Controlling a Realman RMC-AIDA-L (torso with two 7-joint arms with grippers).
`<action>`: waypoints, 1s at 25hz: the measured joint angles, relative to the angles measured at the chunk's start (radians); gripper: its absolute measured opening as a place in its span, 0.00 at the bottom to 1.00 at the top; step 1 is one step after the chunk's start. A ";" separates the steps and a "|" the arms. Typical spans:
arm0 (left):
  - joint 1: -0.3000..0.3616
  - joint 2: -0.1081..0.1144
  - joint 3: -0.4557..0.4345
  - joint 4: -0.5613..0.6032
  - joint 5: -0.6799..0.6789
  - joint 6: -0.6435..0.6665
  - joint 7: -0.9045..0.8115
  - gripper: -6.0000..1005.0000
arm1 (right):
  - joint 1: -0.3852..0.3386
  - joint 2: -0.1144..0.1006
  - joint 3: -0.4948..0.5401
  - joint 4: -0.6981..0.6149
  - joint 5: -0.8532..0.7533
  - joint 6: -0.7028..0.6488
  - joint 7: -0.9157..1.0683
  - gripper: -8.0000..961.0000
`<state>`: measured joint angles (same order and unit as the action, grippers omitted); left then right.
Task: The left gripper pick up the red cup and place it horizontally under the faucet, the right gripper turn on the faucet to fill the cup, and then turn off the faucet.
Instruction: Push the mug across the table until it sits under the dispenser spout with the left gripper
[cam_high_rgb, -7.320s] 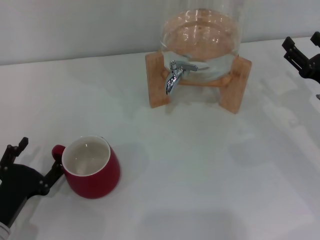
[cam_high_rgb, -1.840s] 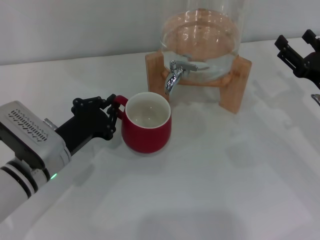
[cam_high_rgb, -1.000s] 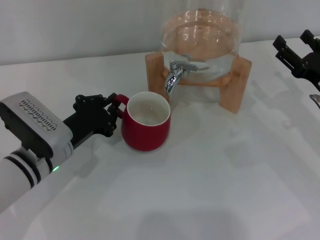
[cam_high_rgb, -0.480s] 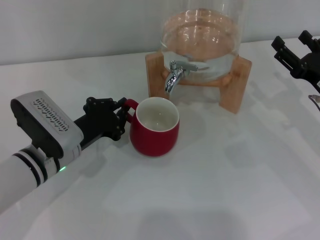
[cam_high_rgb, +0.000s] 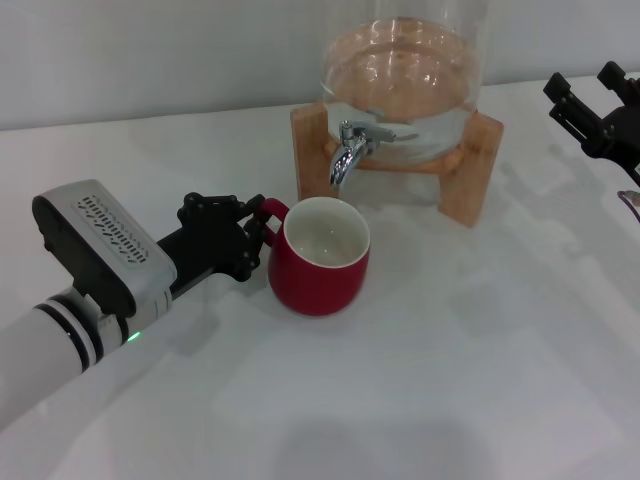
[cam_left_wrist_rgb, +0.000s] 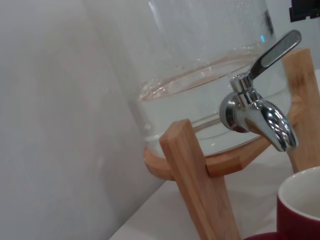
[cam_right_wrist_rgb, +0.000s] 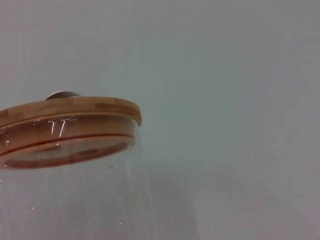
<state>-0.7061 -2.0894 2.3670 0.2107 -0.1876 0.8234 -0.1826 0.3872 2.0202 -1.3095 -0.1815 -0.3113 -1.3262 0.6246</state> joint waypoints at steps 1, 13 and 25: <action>0.000 0.000 0.000 0.000 0.002 0.000 0.000 0.09 | 0.000 0.000 0.000 0.000 0.000 0.000 0.002 0.90; -0.001 0.001 -0.005 -0.004 0.006 0.000 -0.010 0.09 | -0.005 -0.002 -0.002 0.000 0.000 -0.002 0.006 0.90; -0.015 0.005 -0.012 -0.018 -0.014 -0.004 -0.011 0.09 | -0.005 -0.001 -0.013 -0.001 0.000 -0.004 0.012 0.90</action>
<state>-0.7215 -2.0848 2.3546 0.1932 -0.2018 0.8193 -0.1932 0.3819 2.0194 -1.3228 -0.1826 -0.3115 -1.3300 0.6365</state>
